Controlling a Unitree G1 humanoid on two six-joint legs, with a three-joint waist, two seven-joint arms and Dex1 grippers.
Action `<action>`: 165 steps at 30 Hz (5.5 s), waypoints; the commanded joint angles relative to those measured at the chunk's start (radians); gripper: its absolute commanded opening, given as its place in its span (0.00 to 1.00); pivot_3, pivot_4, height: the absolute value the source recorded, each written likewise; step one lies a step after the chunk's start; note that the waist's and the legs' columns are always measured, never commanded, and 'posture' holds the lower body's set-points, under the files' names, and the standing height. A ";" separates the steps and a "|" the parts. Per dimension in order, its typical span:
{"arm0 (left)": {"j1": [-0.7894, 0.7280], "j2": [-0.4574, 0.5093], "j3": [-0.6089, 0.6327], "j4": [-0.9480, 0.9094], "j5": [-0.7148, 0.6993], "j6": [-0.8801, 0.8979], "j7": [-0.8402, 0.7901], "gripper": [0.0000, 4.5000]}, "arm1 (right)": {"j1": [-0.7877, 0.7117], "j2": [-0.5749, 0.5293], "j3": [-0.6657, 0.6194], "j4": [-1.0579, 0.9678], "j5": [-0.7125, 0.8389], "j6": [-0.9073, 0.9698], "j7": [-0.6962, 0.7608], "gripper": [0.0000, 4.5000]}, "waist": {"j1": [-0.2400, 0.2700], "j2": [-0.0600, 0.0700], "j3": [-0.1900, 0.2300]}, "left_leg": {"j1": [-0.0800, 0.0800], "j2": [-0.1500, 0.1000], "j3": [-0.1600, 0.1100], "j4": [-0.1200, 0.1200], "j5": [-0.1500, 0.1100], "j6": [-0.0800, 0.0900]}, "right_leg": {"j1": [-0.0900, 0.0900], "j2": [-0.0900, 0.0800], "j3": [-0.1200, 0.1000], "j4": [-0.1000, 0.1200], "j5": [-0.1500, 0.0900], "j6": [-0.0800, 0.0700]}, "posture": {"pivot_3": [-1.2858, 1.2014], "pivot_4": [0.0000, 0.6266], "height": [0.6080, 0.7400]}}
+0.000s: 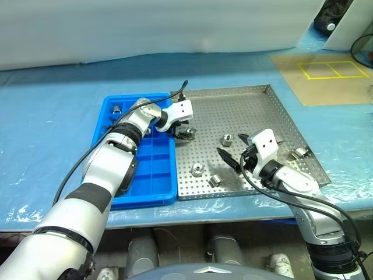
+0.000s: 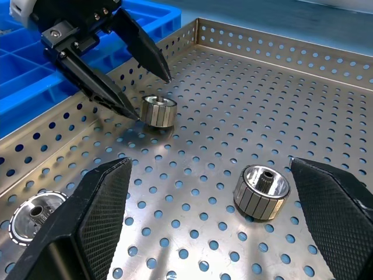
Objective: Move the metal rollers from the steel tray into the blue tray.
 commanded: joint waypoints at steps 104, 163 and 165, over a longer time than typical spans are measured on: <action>0.473 0.454 0.207 -0.886 -0.301 0.264 -0.281 0.42 | -0.565 0.112 0.205 0.511 -0.025 -0.228 0.449 1.00 | 0.007 -0.001 0.002 | -0.002 0.010 0.001 -0.003 0.004 -0.007 | -0.013 0.005 -0.002 0.015 0.003 -0.009 | 0.54 0.24 1.00; 0.825 0.602 0.241 -1.358 -0.578 0.569 0.040 0.94 | -0.718 0.204 0.194 0.748 -0.065 -0.370 0.621 1.00 | 0.140 -0.002 0.005 | -0.001 0.024 -0.019 -0.016 0.021 -0.036 | -0.013 0.017 -0.024 0.032 -0.009 -0.026 | 0.57 0.24 1.00; 0.724 0.562 0.191 -1.288 -0.567 0.551 0.015 0.94 | -0.684 0.155 0.172 0.694 -0.046 -0.333 0.633 1.00 | 0.141 -0.002 0.005 | -0.001 0.024 -0.019 -0.016 0.022 -0.038 | -0.013 0.018 -0.024 0.032 -0.009 -0.026 | 0.55 0.24 1.00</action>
